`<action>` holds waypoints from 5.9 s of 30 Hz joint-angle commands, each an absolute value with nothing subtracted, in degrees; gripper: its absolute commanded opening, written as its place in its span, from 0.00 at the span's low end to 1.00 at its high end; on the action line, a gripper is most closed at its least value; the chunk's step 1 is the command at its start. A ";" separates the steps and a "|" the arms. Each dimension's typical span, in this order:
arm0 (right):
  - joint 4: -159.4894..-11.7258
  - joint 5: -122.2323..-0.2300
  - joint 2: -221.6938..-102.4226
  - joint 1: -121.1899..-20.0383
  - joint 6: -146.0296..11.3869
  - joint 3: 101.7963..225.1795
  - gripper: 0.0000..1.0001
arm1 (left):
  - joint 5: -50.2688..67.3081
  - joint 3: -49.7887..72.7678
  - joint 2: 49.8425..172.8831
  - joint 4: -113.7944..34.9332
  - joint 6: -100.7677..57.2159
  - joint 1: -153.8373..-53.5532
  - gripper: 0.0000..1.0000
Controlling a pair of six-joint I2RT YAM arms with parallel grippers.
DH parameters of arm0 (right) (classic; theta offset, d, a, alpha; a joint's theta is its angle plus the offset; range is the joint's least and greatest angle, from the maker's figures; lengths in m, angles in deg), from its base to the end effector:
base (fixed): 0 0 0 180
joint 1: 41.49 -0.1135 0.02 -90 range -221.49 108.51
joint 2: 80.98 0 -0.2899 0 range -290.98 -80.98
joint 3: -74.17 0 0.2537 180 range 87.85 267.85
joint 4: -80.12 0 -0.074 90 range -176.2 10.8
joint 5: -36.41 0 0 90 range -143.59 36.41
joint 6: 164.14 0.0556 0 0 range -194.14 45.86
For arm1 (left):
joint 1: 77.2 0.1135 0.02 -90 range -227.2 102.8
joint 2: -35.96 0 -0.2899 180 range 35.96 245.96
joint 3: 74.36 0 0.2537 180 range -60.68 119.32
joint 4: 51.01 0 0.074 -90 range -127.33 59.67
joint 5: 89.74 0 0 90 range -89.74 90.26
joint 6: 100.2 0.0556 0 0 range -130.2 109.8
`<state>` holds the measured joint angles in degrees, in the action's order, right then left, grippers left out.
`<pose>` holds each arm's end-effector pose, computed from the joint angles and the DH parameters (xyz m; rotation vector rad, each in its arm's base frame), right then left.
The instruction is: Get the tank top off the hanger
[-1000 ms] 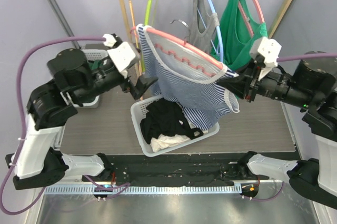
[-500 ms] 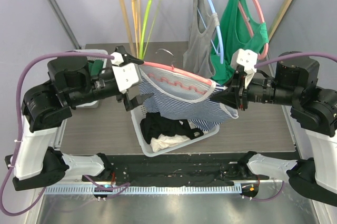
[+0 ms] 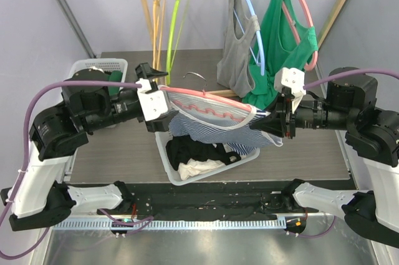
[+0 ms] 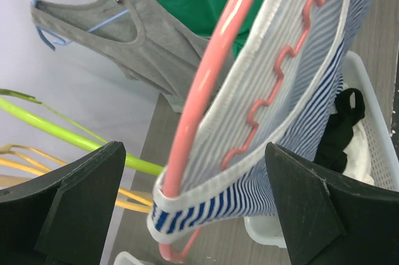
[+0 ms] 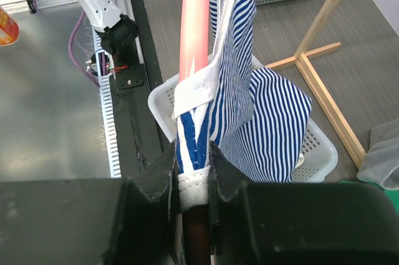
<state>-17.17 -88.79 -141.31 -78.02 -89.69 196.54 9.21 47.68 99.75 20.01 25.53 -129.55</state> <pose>0.0671 0.0896 0.5473 -1.2125 1.5291 0.8345 0.0855 -0.1250 0.5608 1.3328 1.2163 -0.3473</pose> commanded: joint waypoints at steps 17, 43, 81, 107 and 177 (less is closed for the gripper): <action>-22.13 -91.21 -143.20 -78.23 -90.57 198.77 0.01 | 24.16 66.20 110.48 39.99 29.97 -129.23 0.20; -48.49 -51.21 -130.74 -78.23 -76.17 182.00 0.78 | -7.22 46.64 107.50 3.72 21.62 -129.23 0.01; -62.74 -59.04 -122.29 -78.23 -56.30 161.42 0.69 | -3.52 44.00 105.83 4.51 23.12 -129.23 0.00; -66.69 -59.92 -123.34 -78.23 -54.89 156.59 0.72 | 2.45 47.95 106.62 9.87 21.27 -129.23 0.00; -55.88 -27.31 -124.04 -78.14 -58.05 161.07 0.01 | -5.71 50.85 103.63 14.53 37.87 -128.70 0.00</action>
<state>-57.06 -33.89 -123.94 -78.39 -57.64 160.67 -0.69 46.52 105.52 15.71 31.06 -129.20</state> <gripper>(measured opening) 0.031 0.165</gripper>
